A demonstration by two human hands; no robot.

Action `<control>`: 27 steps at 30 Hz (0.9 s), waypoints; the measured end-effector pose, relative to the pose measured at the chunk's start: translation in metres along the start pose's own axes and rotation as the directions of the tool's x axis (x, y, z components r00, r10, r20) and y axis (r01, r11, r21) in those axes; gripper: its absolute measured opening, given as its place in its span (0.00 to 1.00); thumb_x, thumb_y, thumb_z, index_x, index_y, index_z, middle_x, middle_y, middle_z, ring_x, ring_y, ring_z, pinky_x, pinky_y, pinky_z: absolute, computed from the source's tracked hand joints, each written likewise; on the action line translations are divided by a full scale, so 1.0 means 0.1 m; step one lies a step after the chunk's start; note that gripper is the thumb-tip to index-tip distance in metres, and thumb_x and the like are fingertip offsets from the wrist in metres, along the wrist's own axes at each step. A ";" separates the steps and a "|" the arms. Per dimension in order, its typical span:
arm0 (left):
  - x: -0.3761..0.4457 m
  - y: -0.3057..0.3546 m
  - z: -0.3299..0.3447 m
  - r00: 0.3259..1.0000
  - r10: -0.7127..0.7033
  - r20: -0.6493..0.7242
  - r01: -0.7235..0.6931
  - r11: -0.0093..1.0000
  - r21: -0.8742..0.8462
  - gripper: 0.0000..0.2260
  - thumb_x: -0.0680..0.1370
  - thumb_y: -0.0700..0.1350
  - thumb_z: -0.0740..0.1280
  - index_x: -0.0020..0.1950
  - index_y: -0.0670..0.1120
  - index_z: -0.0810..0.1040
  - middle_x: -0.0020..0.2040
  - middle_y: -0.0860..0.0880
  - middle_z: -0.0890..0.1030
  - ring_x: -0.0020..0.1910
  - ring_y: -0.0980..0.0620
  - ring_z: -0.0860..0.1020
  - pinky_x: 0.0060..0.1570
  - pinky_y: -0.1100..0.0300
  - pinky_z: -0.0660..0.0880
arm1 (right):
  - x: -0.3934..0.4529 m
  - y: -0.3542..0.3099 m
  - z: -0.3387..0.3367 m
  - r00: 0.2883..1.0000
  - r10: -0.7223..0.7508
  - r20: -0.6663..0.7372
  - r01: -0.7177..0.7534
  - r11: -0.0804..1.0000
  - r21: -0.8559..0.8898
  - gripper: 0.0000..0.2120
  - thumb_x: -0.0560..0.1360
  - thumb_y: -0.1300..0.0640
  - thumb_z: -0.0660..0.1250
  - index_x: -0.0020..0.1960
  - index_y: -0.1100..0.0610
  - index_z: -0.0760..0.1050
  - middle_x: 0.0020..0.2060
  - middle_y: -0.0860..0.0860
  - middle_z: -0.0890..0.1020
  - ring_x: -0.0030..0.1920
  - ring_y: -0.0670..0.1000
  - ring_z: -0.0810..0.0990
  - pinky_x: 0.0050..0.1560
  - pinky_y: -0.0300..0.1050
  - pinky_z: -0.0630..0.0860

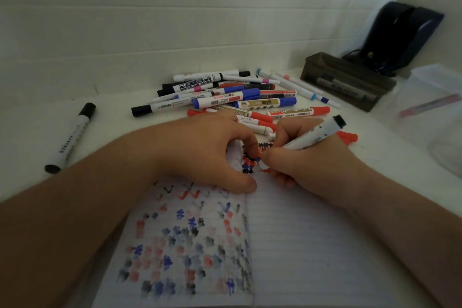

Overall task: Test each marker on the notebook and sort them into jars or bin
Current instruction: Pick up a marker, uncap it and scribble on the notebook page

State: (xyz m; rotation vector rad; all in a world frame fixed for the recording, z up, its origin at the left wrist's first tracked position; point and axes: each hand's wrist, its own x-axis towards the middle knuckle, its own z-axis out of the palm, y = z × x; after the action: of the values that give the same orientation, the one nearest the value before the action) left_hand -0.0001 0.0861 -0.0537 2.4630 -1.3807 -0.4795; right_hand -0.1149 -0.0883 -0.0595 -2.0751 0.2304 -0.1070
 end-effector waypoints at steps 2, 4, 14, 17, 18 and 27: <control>0.01 0.00 0.01 1.000 0.001 -0.001 -0.001 1.000 0.006 0.26 0.61 0.74 0.69 0.56 0.70 0.74 0.51 0.62 0.71 0.49 0.63 0.72 0.47 0.60 0.73 | 0.01 0.01 0.00 1.000 0.001 0.002 -0.001 1.000 -0.026 0.10 0.73 0.63 0.76 0.37 0.60 0.77 0.31 0.57 0.84 0.29 0.50 0.81 0.28 0.40 0.78; 0.01 0.00 0.01 1.000 0.002 -0.005 -0.002 1.000 0.009 0.25 0.61 0.74 0.69 0.56 0.70 0.74 0.51 0.63 0.71 0.50 0.63 0.73 0.49 0.59 0.74 | 0.01 0.01 0.01 1.000 0.009 -0.002 -0.009 0.999 -0.034 0.10 0.72 0.63 0.76 0.36 0.59 0.76 0.29 0.56 0.83 0.27 0.50 0.80 0.27 0.39 0.77; -0.01 0.01 0.00 1.000 0.004 -0.004 -0.004 1.000 0.005 0.24 0.62 0.73 0.70 0.56 0.70 0.74 0.52 0.63 0.71 0.52 0.62 0.73 0.52 0.57 0.76 | 0.01 0.03 0.01 1.000 -0.024 -0.002 0.024 0.999 -0.044 0.09 0.73 0.63 0.76 0.38 0.61 0.77 0.29 0.54 0.83 0.27 0.48 0.81 0.27 0.38 0.77; -0.01 0.01 0.00 1.000 0.007 -0.005 -0.007 1.000 0.005 0.24 0.63 0.73 0.71 0.56 0.70 0.74 0.52 0.63 0.71 0.51 0.62 0.73 0.51 0.58 0.75 | 0.01 0.03 0.00 0.999 -0.029 0.025 0.030 0.999 -0.032 0.11 0.73 0.65 0.76 0.37 0.60 0.76 0.29 0.55 0.83 0.28 0.50 0.81 0.27 0.39 0.77; 0.00 0.01 0.00 1.000 0.008 -0.004 -0.008 1.000 0.005 0.23 0.63 0.73 0.71 0.55 0.70 0.74 0.52 0.63 0.71 0.51 0.62 0.73 0.50 0.58 0.75 | 0.01 0.03 -0.01 0.999 -0.024 0.022 0.025 1.000 -0.017 0.10 0.73 0.65 0.76 0.37 0.60 0.76 0.29 0.56 0.83 0.28 0.50 0.81 0.28 0.40 0.77; 0.00 0.02 0.01 1.000 -0.007 0.000 0.007 1.000 0.007 0.24 0.62 0.74 0.70 0.56 0.71 0.74 0.51 0.63 0.70 0.50 0.62 0.73 0.49 0.59 0.74 | 0.01 0.04 0.01 0.999 -0.032 -0.010 0.032 0.999 -0.015 0.10 0.74 0.63 0.75 0.37 0.59 0.75 0.28 0.54 0.83 0.26 0.48 0.80 0.26 0.38 0.76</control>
State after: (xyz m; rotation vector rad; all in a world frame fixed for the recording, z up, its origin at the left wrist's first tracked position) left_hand -0.0018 0.0855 -0.0534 2.4743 -1.3760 -0.4778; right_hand -0.1138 -0.0896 -0.0642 -2.0935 0.2045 -0.1352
